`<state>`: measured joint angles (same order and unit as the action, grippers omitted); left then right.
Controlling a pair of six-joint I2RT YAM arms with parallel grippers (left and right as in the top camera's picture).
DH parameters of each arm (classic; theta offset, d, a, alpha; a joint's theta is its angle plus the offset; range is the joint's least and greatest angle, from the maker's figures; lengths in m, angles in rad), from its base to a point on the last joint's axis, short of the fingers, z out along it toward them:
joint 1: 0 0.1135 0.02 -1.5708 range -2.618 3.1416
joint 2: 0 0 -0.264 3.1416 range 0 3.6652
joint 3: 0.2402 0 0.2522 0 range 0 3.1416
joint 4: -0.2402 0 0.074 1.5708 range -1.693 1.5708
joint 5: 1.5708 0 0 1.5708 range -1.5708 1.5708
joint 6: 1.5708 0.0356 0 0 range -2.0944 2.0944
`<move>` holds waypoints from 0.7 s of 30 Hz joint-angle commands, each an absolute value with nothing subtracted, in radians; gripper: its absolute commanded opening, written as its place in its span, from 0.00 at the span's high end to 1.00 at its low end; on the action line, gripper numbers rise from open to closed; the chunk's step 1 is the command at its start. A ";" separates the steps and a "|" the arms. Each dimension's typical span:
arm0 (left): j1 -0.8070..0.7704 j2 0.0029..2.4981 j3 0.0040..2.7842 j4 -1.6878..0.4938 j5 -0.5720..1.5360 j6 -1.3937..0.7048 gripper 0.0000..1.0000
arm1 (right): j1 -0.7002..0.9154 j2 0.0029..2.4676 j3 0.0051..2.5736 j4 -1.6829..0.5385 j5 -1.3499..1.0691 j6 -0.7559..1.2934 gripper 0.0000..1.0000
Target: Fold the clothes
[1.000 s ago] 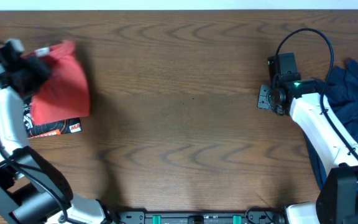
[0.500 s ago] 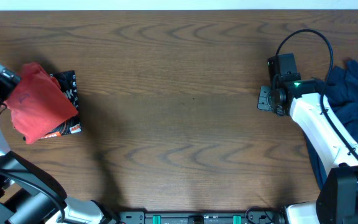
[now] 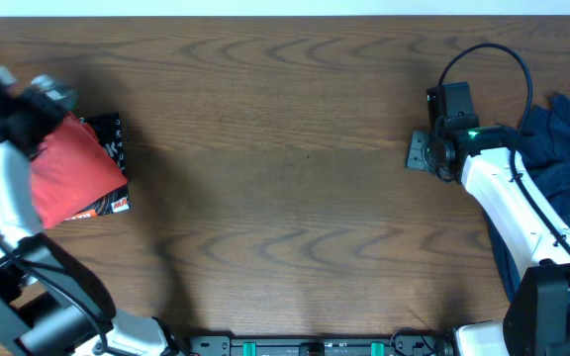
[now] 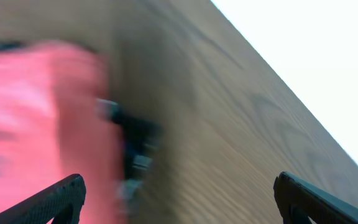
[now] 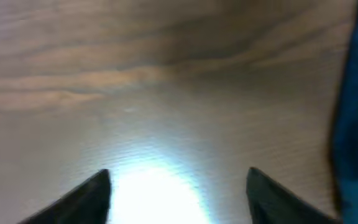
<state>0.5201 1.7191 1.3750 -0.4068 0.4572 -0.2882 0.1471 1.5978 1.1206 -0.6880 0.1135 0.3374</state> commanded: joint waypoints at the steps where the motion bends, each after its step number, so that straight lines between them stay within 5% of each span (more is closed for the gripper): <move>1: 0.356 1.707 1.393 -0.410 0.430 -0.278 0.02 | 0.135 1.576 1.140 -0.650 -0.002 0.323 0.22; 7: 0.047 1.725 1.393 -0.513 0.168 -0.258 0.02 | 0.080 1.576 1.173 -0.624 -0.084 0.215 0.01; 13: -0.125 1.694 1.394 -0.823 0.070 -0.191 0.02 | -0.041 1.569 1.328 -0.928 -0.083 0.178 0.01; 21: -0.140 1.546 1.368 -1.159 0.070 -0.192 0.02 | -0.198 1.412 1.346 -1.068 -0.122 0.186 0.01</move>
